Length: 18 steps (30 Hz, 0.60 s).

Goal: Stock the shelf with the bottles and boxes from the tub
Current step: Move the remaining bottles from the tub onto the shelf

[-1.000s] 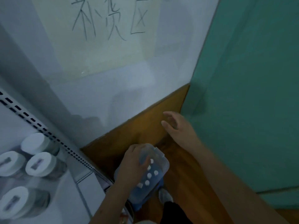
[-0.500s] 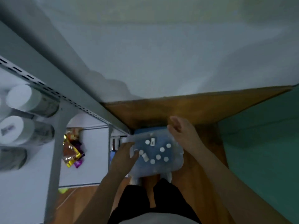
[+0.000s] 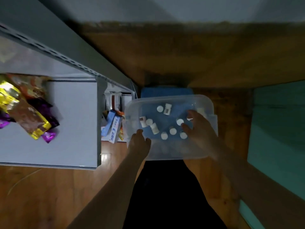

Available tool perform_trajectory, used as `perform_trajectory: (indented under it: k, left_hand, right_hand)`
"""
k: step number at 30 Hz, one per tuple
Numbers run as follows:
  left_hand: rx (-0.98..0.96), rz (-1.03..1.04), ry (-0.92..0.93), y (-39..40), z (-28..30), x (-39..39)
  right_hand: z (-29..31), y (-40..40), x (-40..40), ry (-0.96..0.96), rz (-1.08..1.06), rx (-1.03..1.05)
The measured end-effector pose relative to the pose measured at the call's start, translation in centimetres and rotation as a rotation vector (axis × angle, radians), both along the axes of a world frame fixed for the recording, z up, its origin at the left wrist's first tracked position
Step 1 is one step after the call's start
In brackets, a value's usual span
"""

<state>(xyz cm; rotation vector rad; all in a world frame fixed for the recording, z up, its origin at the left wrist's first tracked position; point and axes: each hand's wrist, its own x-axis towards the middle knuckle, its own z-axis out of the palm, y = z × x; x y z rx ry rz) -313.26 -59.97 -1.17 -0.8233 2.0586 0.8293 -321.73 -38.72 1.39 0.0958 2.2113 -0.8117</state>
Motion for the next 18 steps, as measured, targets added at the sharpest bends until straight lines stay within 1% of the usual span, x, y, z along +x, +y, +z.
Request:
perform_trajectory:
  k: [3,5,8,11,15,18]
  left_hand:
    - [-0.014,0.077,-0.128,0.3,-4.7,-0.9]
    - [-0.038,0.124,-0.137,0.4,-7.2,-1.2]
    - [-0.077,0.074,-0.071,0.6,-10.4,-1.4]
    - [-0.113,-0.003,-0.021,0.8,-12.4,-1.8]
    - [-0.146,-0.120,0.094,1.1,-13.8,-2.0]
    - [-0.120,-0.141,0.152,1.1,-14.3,-1.9]
  right_hand:
    - [-4.8,-1.0,-0.3,0.001,0.034,0.062]
    - [-7.3,-1.9,-0.6,0.000,0.059,0.089]
    - [-10.1,-3.1,-1.2,0.020,0.104,0.097]
    - [-12.5,-3.9,-1.8,0.104,0.180,0.096]
    - [-15.1,-4.6,-2.2,0.177,0.262,0.101]
    - [-16.6,-4.7,-1.7,0.184,0.292,0.089]
